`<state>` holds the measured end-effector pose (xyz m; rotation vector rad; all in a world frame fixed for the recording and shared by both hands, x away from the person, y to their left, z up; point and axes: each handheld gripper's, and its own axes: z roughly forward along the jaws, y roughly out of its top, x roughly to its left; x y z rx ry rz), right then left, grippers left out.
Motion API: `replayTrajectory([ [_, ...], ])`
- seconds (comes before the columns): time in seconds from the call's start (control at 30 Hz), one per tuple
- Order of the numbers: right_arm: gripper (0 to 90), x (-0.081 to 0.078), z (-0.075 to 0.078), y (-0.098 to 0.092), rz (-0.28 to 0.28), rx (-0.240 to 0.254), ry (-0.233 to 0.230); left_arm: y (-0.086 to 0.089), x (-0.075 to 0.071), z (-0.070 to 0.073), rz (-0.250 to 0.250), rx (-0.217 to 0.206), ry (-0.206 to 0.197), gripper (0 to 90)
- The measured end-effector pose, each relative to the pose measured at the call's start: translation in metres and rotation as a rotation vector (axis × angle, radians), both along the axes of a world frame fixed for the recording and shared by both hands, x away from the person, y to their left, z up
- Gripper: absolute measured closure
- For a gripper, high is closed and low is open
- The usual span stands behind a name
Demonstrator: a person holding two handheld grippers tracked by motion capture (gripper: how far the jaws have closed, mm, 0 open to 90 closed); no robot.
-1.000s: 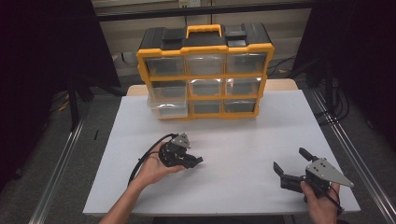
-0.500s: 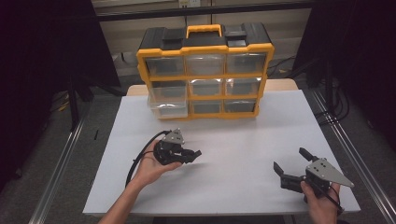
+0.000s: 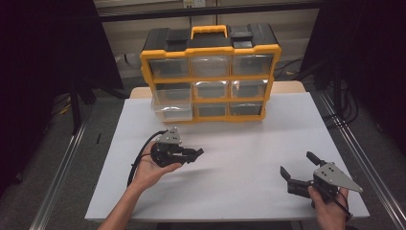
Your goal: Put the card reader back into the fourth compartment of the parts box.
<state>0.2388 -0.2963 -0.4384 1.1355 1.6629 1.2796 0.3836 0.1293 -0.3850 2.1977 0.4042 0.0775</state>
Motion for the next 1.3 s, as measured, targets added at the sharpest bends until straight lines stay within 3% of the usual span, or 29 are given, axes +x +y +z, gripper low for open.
replayTrajectory([
  [0.43,1.2,0.000,0.000,0.000,-0.003,-0.004,0.000,0.018,-0.001,0.019,0.057,-0.079,-0.037,73.7],
  [0.53,1.2,0.000,0.000,0.000,-0.003,-0.003,0.001,0.018,-0.002,0.022,0.051,-0.057,-0.057,73.7],
  [1.03,1.2,0.000,0.000,0.000,-0.001,0.002,-0.003,0.028,-0.008,0.042,0.080,-0.123,-0.122,73.7],
  [1.3,1.1,0.000,0.000,0.000,0.003,0.003,-0.007,0.026,-0.010,0.048,0.073,-0.130,-0.147,73.7],
])
